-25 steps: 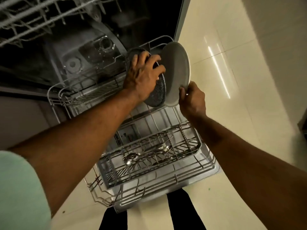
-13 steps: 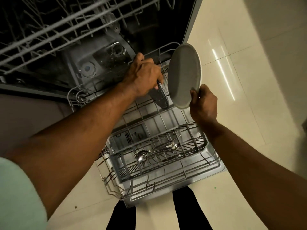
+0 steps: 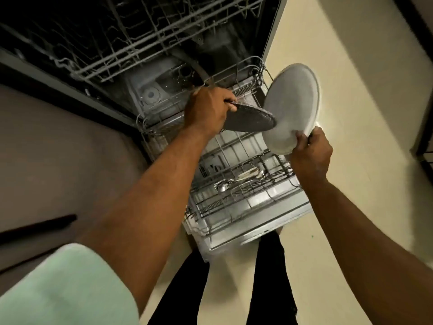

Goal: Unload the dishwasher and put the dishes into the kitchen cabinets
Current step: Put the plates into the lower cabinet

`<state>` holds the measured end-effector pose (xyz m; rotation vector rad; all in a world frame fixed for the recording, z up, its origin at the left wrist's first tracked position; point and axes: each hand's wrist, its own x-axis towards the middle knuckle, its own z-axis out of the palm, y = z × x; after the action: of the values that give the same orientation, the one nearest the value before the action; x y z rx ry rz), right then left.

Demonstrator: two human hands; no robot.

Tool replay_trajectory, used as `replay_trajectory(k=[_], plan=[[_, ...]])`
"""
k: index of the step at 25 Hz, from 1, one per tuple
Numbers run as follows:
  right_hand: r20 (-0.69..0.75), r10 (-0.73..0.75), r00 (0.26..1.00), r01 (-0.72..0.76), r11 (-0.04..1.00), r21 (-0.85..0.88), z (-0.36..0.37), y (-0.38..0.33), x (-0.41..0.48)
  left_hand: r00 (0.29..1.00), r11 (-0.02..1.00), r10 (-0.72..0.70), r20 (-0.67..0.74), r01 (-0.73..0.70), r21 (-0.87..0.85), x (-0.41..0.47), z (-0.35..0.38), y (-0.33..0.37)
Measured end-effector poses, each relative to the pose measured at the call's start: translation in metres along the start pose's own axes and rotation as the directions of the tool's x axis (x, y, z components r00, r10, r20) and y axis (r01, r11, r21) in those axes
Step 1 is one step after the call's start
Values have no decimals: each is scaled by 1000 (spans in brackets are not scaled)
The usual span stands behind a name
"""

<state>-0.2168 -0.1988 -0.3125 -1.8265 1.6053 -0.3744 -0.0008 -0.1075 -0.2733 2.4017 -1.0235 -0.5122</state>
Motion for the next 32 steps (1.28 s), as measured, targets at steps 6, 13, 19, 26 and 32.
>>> replay_trajectory(k=[6,13,19,26,32], plan=[[-126,-14,992,16,1000,19,-17,25,-104,979,967,-155,-129,123,-224,-122,-2,-22],[-79,-43,996,44,999,16,-24,82,-219,881,844,-446,-160,354,-402,-262,18,-61],[-2,-4,1000,4,1000,21,-20,122,-320,707,572,-705,-54,522,-633,-387,41,-120],[142,-24,990,34,997,-67,29,98,-428,509,251,-859,59,518,-818,-492,3,-230],[245,-4,970,35,992,-122,101,40,-520,257,28,-959,119,503,-864,-563,-61,-338]])
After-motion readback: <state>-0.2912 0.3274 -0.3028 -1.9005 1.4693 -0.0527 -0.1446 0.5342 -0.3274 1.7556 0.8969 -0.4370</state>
